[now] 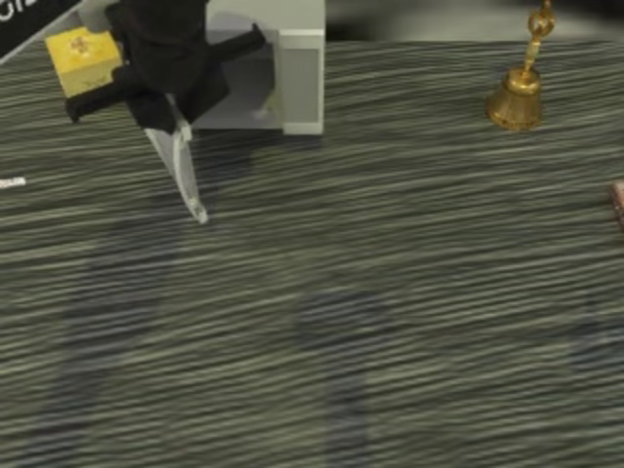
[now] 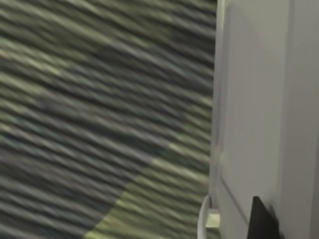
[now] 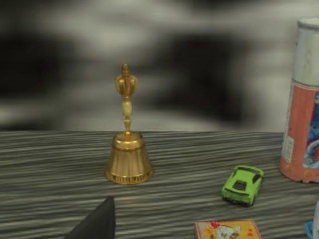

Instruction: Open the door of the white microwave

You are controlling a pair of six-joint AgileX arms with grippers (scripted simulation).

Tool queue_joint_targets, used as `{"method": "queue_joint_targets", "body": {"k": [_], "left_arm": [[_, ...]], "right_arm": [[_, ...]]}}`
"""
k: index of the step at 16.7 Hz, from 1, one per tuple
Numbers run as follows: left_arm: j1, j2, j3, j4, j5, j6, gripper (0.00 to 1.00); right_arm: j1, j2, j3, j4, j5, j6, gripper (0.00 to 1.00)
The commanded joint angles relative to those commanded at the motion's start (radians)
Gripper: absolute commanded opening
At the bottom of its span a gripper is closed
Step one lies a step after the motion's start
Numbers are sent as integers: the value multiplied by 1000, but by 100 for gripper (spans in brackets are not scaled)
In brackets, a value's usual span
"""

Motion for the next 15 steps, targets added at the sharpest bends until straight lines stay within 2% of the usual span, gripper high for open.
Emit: {"method": "queue_joint_targets", "body": {"k": [10, 12, 15], "left_arm": [[71, 217, 466, -386, 204, 70, 0], [78, 238, 505, -424, 225, 79, 0], [79, 240, 509, -428, 227, 80, 0]], "right_arm": [[0, 0, 0, 0, 0, 0, 100], [0, 0, 0, 0, 0, 0, 100], [0, 0, 0, 0, 0, 0, 100]]}}
